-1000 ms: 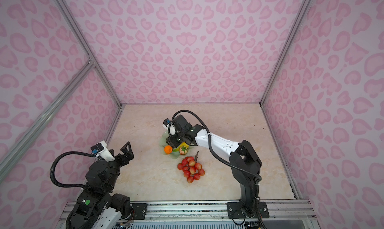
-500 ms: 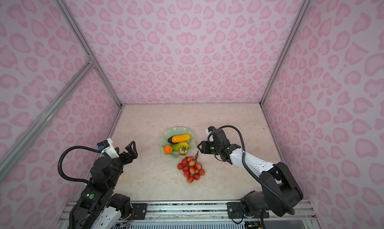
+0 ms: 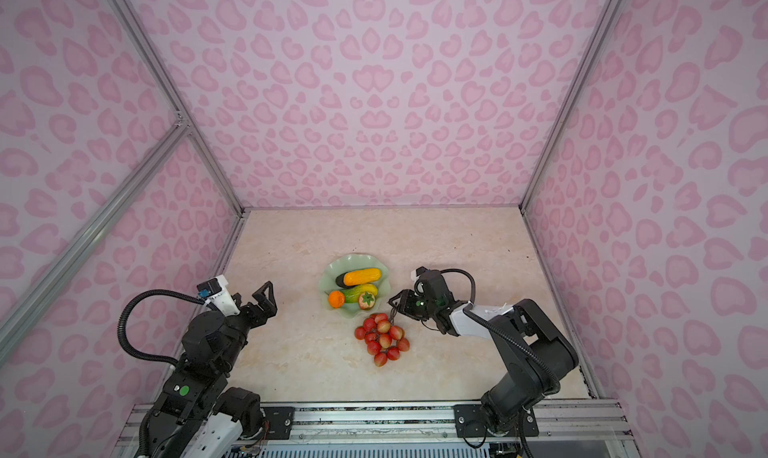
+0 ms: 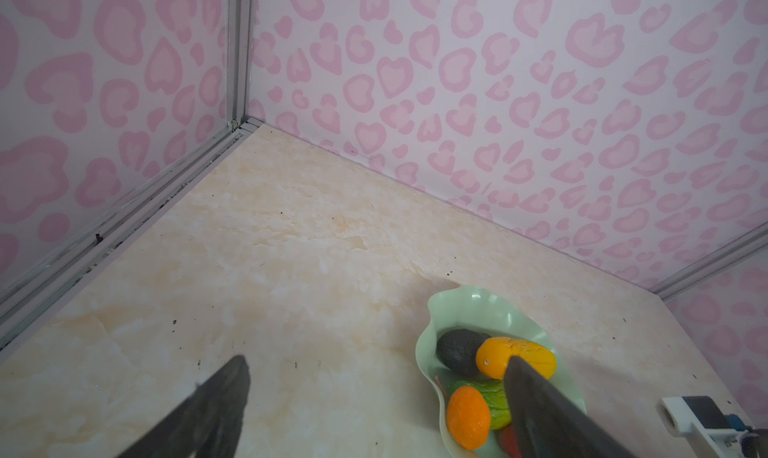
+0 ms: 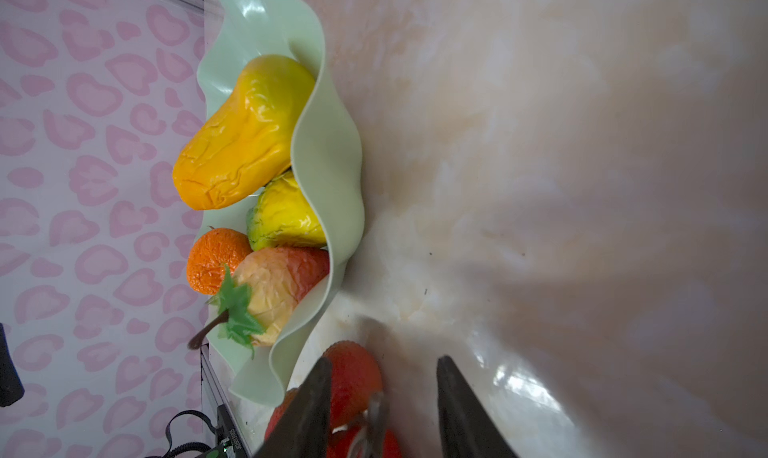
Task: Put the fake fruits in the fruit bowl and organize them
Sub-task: 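Grasp the lychee bunch by its stem with the right gripper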
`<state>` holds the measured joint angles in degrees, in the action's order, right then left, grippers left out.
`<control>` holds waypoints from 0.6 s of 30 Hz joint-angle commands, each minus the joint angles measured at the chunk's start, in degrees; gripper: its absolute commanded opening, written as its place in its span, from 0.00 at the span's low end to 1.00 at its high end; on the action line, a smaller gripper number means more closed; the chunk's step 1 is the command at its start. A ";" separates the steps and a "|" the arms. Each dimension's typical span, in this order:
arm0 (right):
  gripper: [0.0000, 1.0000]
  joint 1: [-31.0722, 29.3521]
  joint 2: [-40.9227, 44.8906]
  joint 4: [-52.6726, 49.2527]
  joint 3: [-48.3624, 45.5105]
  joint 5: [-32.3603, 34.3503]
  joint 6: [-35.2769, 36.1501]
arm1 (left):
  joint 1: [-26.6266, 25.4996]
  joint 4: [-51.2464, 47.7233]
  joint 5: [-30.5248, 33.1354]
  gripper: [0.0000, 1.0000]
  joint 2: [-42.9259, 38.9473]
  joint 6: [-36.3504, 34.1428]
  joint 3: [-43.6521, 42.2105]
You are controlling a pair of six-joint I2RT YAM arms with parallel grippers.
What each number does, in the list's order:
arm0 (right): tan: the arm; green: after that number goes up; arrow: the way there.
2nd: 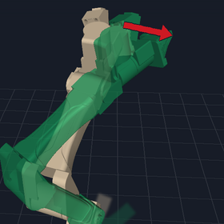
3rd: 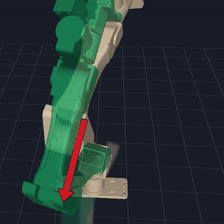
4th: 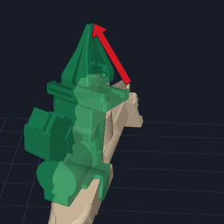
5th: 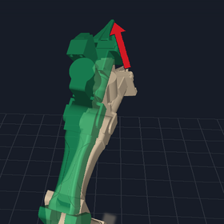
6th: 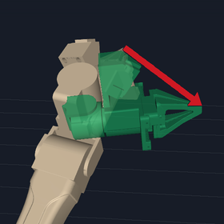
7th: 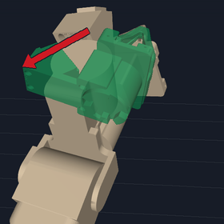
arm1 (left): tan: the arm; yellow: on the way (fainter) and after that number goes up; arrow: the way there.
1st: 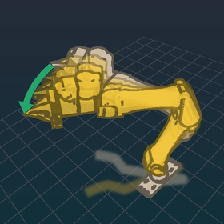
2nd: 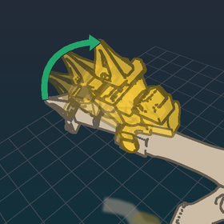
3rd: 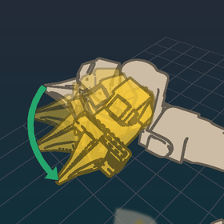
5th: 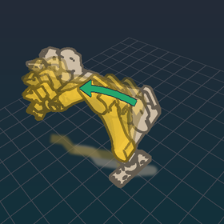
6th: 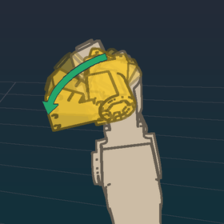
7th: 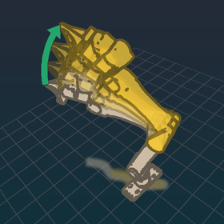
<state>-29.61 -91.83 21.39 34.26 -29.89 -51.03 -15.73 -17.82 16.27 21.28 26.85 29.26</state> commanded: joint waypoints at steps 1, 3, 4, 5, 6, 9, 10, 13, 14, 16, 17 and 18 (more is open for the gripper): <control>0.35 -0.49 -0.80 5.35 -0.46 -0.45 -3.00 | 0.09 2.58 -0.47 0.97 0.25 0.04 0.32; 0.30 -0.62 -0.99 5.89 -0.60 -0.29 -3.29 | 0.09 2.64 -0.46 0.97 0.43 -0.04 0.31; 0.27 -0.63 -1.01 5.78 -0.57 -0.07 -3.30 | 0.09 2.70 -0.45 0.97 0.52 -0.04 0.35; 0.24 -0.64 -0.97 5.77 -0.60 0.01 -3.29 | 0.08 2.66 -0.52 0.97 0.60 -0.04 0.35; 0.21 -0.59 -0.87 5.57 -0.60 0.25 -3.07 | 0.08 2.67 -0.46 0.96 0.61 -0.13 0.36; 0.09 -0.63 0.25 3.86 -0.58 1.18 -1.93 | 0.11 2.62 -0.54 0.97 0.43 -0.13 0.21; 0.06 -0.62 0.88 2.78 -0.53 1.67 -1.24 | 0.13 2.66 -0.58 0.96 0.35 -0.13 0.12; 0.00 -0.63 3.81 -1.27 -0.36 3.46 1.13 | 0.11 2.75 -0.69 0.96 0.18 -0.13 0.11; 0.00 -0.62 5.15 -3.18 -0.19 4.29 2.16 | 0.15 2.79 -0.63 0.97 0.17 -0.22 0.11; 0.00 -0.63 8.20 -7.33 0.38 5.80 4.53 | 0.09 2.88 -0.63 0.96 0.17 -0.31 0.18; 0.00 -0.54 10.06 -10.04 1.00 6.57 5.82 | 0.10 2.95 -0.63 0.97 0.17 -0.31 0.18; 0.00 -0.50 11.83 -12.53 1.62 7.18 7.01 | 0.08 3.05 -0.71 0.96 0.17 -0.31 0.19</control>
<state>-30.13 -82.65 15.79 34.83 -25.85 -48.58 -15.70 -17.04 15.81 21.52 26.83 29.26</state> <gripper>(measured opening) 0.061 0.964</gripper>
